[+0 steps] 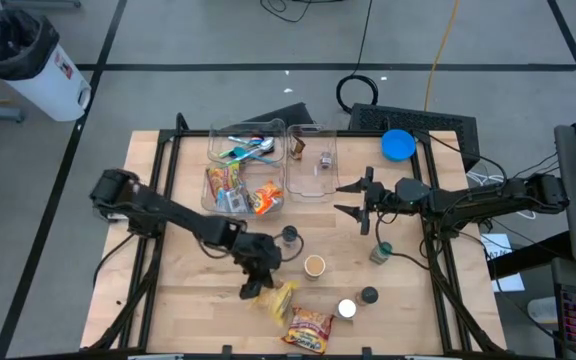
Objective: Pick & Place Food Item
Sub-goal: Put the yellow noodle pack into the bottom left transparent bin
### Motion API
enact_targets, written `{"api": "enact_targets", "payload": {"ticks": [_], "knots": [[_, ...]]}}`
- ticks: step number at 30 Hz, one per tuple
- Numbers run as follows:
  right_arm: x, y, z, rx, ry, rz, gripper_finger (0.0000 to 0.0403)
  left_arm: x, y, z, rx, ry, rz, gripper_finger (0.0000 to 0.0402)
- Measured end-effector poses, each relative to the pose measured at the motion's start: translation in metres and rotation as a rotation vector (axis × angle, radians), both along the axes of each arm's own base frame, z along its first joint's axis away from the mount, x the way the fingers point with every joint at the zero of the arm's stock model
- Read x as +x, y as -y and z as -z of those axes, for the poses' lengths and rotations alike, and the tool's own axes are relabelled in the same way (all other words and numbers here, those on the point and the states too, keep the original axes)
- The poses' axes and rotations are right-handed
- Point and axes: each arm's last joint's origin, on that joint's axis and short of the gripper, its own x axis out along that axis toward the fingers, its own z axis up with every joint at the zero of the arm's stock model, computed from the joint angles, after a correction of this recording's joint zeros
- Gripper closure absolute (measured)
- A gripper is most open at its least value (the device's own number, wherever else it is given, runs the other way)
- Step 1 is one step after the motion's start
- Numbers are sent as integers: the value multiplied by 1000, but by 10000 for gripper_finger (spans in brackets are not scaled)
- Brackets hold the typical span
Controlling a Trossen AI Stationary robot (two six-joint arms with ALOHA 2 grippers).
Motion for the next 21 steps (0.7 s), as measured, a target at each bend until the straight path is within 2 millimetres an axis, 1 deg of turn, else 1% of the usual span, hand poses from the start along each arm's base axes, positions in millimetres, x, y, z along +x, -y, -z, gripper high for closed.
{"api": "enact_targets", "payload": {"ticks": [4,8,10,12,15,17,21], "knots": [[0,0,1,1,-8,0,179,-25,-11,-41,147,85,-84,395],[0,0,1,0,-11,0,179,-56,-29,-86,352,236,-238,398],[0,0,1,0,-11,0,179,-70,-38,-103,450,300,-344,395],[0,0,1,-1,-12,0,179,-81,-49,-117,556,353,-446,394],[0,0,1,-2,-12,0,179,-92,-64,-129,728,400,-541,398],[0,0,2,-2,-18,1,179,-92,-76,-133,816,406,-596,395],[0,0,2,-10,-23,1,179,-86,-101,-128,924,343,-653,395]]}}
